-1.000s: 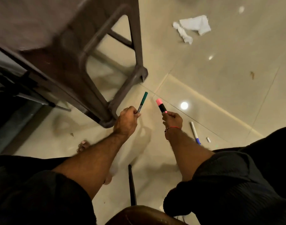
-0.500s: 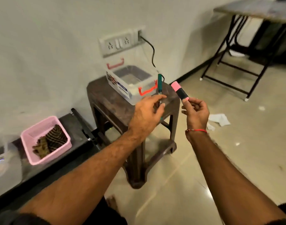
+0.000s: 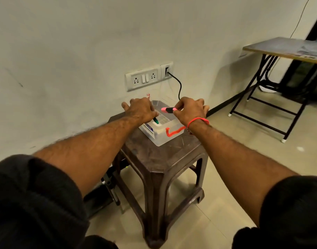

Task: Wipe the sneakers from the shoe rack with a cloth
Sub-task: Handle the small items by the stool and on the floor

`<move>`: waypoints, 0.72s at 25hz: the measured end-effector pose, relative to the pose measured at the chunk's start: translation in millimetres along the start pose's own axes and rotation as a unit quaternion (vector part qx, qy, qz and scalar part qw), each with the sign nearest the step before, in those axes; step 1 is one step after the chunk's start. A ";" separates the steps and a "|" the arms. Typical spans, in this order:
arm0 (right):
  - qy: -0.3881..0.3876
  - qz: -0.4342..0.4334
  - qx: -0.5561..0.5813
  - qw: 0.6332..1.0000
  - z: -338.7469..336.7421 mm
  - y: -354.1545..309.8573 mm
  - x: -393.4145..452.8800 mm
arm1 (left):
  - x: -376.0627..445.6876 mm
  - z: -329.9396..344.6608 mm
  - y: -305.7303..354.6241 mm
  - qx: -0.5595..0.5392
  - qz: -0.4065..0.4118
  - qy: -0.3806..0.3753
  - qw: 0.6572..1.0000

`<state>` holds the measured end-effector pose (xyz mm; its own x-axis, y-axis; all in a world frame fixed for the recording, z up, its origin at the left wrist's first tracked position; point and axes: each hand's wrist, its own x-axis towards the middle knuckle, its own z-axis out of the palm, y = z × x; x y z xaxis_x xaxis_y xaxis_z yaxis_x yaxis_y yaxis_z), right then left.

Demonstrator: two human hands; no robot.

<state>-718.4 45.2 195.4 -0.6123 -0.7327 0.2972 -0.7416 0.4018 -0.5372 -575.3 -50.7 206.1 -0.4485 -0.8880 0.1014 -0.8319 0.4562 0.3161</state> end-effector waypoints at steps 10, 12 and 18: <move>-0.106 -0.066 -0.155 0.980 25.3 -15.7 27.4 | 20.4 24.4 10.0 0.080 -0.028 -0.090 0.992; -0.116 -0.066 -0.163 0.978 24.1 -16.4 27.8 | 16.9 27.0 10.6 0.069 -0.028 -0.060 0.995; -0.179 -0.063 -0.188 0.964 24.3 -25.6 30.0 | 0.1 32.3 4.7 -0.024 -0.002 0.099 0.995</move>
<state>-711.1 -0.5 198.9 -0.4278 -0.9037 0.0145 -0.8917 0.4194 -0.1701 -589.8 -46.7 177.1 -0.3676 -0.8862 0.2820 -0.8150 0.4531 0.3613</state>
